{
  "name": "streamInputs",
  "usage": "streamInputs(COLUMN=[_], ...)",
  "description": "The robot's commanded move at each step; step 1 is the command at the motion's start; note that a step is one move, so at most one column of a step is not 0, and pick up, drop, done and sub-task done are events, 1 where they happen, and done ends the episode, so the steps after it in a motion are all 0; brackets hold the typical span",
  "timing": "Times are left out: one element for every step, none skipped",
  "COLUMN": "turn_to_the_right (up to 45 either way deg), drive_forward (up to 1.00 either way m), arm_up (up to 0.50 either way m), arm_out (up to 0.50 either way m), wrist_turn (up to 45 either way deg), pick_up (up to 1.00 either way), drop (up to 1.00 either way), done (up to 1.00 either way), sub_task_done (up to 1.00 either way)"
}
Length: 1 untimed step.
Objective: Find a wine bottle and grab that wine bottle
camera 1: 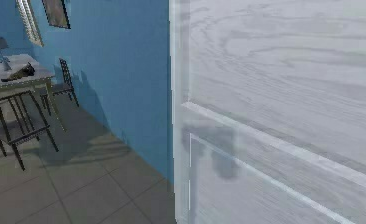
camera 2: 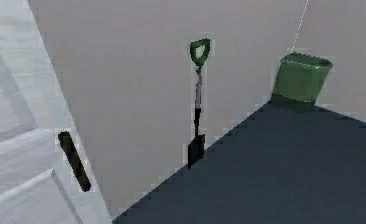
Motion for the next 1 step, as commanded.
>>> streamInputs(turn_to_the_right=[0.0], drive_forward=[0.05], arm_up=[0.00], arm_out=[0.00], wrist_turn=[0.0], pick_up=[0.00], drop=[0.00], done=[0.00], sub_task_done=[0.00])
